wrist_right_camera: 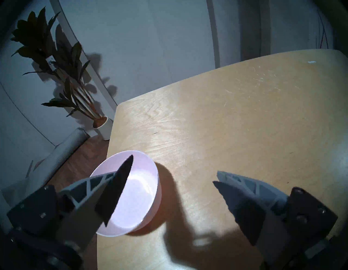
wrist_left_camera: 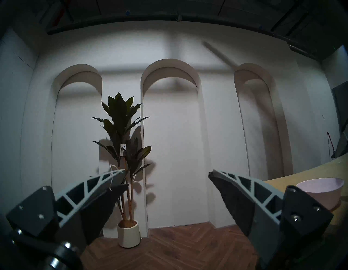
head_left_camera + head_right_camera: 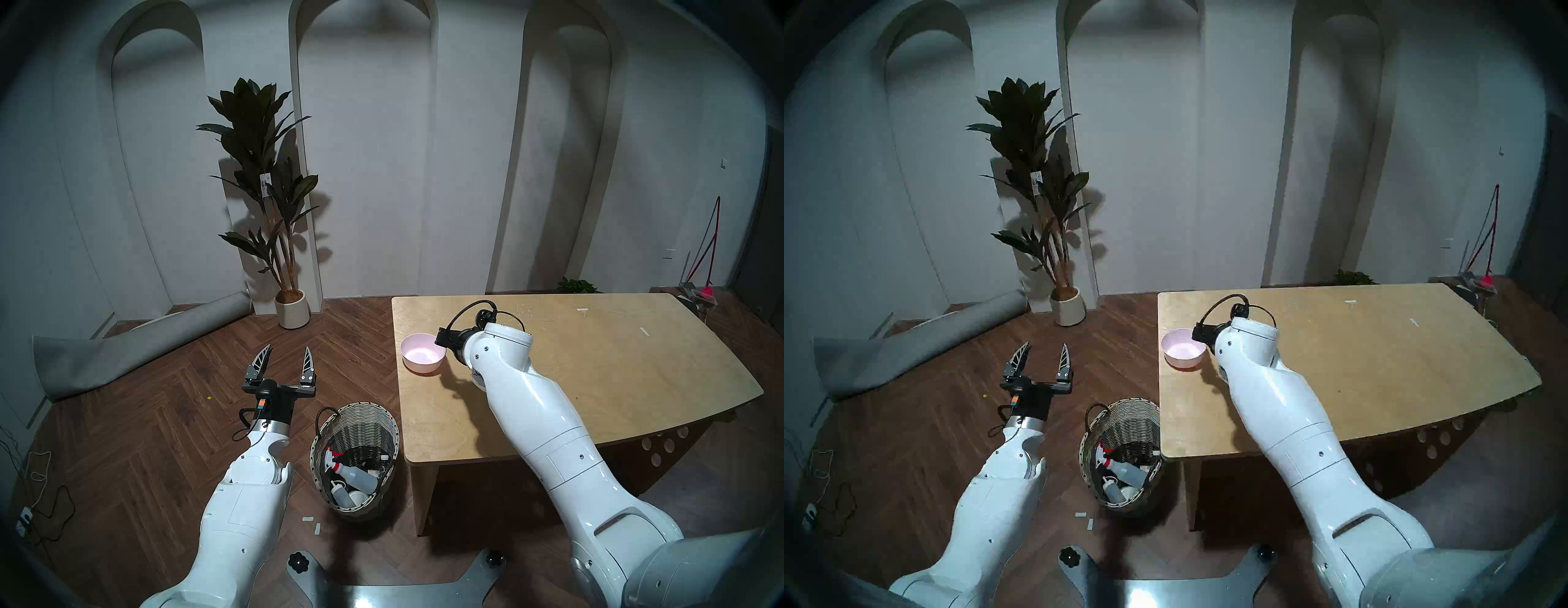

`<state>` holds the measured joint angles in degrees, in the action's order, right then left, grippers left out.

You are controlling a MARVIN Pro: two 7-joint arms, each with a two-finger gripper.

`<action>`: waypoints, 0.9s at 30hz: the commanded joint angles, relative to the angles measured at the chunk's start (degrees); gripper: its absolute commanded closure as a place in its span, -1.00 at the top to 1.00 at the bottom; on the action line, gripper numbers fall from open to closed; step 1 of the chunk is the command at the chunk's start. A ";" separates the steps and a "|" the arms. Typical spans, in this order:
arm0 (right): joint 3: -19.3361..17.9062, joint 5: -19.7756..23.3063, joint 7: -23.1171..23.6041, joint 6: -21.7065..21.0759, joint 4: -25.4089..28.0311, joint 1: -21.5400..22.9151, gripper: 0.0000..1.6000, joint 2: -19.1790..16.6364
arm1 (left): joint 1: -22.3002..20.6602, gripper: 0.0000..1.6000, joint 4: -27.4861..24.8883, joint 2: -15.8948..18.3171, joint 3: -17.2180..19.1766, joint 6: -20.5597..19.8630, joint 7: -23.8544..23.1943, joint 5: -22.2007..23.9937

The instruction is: Load the items into the basket from the rear

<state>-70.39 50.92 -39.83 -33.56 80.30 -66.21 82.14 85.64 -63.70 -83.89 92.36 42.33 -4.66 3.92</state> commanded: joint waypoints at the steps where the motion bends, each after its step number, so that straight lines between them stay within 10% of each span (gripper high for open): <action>1: 1.34 0.15 -6.73 3.30 -4.30 5.34 1.00 6.80 | 3.93 1.00 -6.95 -0.35 -0.21 -3.04 0.10 0.14; 23: 3.72 -1.51 -14.51 13.15 -23.98 14.11 0.95 14.90 | 9.22 1.00 -17.05 0.44 -0.19 -17.29 1.14 0.90; 25: 3.89 -1.69 -14.48 13.71 -25.33 14.68 0.66 15.10 | 9.23 1.00 -17.30 0.52 -0.23 -17.92 1.14 0.96; 26: 3.94 -1.72 -14.36 13.96 -25.81 14.87 -0.10 15.15 | 9.24 1.00 -17.40 0.54 -0.24 -18.14 1.12 0.99; 27: 3.94 -1.72 -14.36 13.96 -25.81 14.87 -0.10 15.15 | 9.24 1.00 -17.40 0.54 -0.24 -18.14 1.12 0.99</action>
<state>-66.64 49.86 -54.49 -21.71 56.23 -55.30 95.10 95.30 -78.53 -83.62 92.32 25.07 -3.10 4.94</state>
